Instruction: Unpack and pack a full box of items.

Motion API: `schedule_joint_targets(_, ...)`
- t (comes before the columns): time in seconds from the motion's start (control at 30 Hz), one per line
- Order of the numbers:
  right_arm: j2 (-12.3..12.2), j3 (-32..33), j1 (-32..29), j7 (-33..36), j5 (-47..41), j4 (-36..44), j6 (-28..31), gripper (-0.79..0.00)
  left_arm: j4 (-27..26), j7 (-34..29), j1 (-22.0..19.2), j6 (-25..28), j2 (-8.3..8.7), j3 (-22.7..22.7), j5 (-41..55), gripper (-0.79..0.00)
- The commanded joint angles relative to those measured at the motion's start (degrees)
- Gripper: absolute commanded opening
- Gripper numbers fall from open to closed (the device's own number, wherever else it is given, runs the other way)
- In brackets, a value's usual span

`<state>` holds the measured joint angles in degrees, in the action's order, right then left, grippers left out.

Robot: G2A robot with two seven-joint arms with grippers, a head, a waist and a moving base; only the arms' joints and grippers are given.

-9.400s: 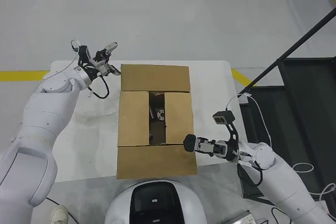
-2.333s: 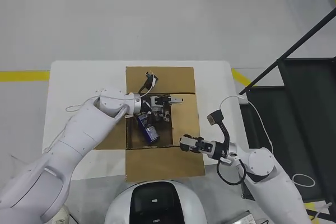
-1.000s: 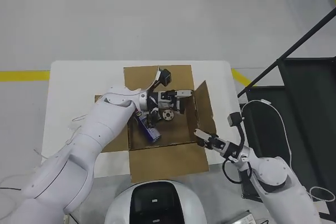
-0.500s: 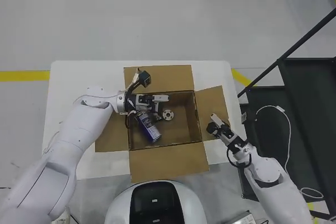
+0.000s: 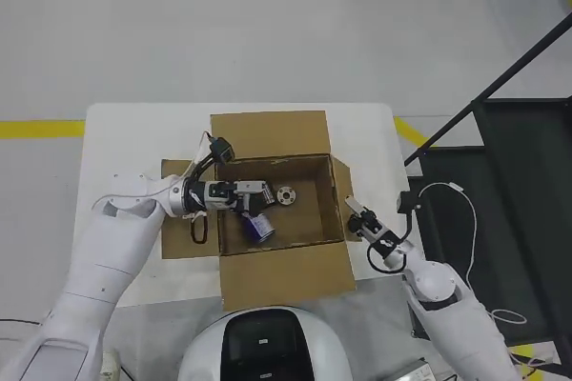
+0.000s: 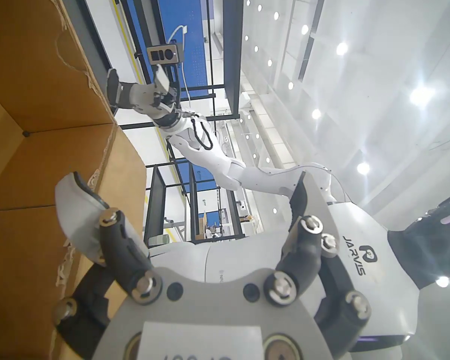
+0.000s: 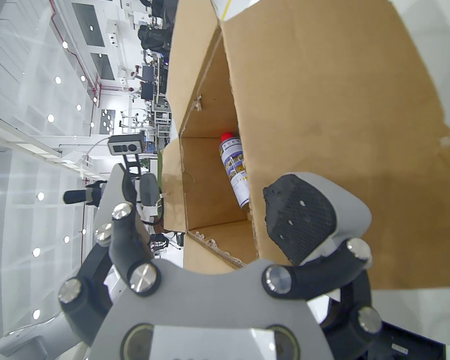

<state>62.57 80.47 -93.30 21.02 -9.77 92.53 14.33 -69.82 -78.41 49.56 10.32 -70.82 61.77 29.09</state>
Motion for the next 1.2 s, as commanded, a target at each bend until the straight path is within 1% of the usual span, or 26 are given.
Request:
schedule_joint_targets(0.0, 0.1, -0.6, 0.9, 0.7, -0.1, -0.1, -1.3, 0.000, -1.9, 0.2, 1.2, -0.6, 0.49, 1.4, 0.2, 0.000)
schedule_joint_targets(0.17, 0.3, 0.1, 1.2, -1.7, 1.2, 2.5, 0.9, 0.000, -4.9, 0.6, 3.4, -1.3, 1.48, 4.7, 1.1, 0.000)
schedule_joint_targets(0.3, 0.1, 2.2, -0.5, -3.4, 3.5, 7.6, 2.8, 0.000, -7.0, 1.0, 5.1, -1.2, 2.24, 7.6, 2.3, 0.000)
schedule_joint_targets(0.4, -0.1, 3.2, -1.1, -2.0, 5.4, 12.1, 2.5, 0.000, -8.6, 1.9, 6.6, -0.4, 2.85, 10.1, 2.4, 0.000)
schedule_joint_targets(0.47, -0.2, 3.2, -0.3, 0.0, 7.3, 14.4, 1.4, 0.000, -9.6, 2.7, 7.7, 0.1, 3.27, 11.9, 2.1, 0.000)
schedule_joint_targets(0.5, -0.3, 2.9, 0.6, 1.0, 9.7, 15.1, 0.5, 0.000, -10.2, 3.1, 8.4, 0.4, 3.48, 12.7, 2.1, 0.000)
schedule_joint_targets(0.57, -0.3, 1.2, 3.0, 3.3, 14.9, 16.0, -1.2, 0.000, -11.0, 3.6, 9.8, 0.6, 3.91, 14.6, 2.4, 0.000)
schedule_joint_targets(0.7, 0.0, -4.2, 8.9, 7.4, 21.6, 15.0, -5.1, 0.000, -12.7, 3.4, 12.6, 0.1, 4.74, 18.1, 3.7, 0.000)
schedule_joint_targets(0.8, 0.4, -8.4, 12.9, 10.0, 26.1, 14.0, -8.1, 0.000, -13.8, 2.7, 14.0, -0.9, 5.30, 19.8, 3.3, 0.000)
schedule_joint_targets(0.9, 0.7, -12.0, 16.6, 13.4, 30.0, 12.9, -9.7, 0.000, -14.3, 2.4, 15.0, -1.4, 5.62, 20.9, 4.4, 0.000)
schedule_joint_targets(0.93, 0.8, -12.6, 17.4, 13.9, 31.0, 12.7, -10.0, 0.000, -14.3, 2.3, 15.1, -1.4, 5.64, 21.0, 4.6, 0.000)
schedule_joint_targets(1.17, 0.8, -12.6, 17.4, 13.9, 31.0, 12.7, -10.0, 0.000, -14.3, 2.3, 15.1, -1.4, 5.64, 21.0, 4.6, 0.000)
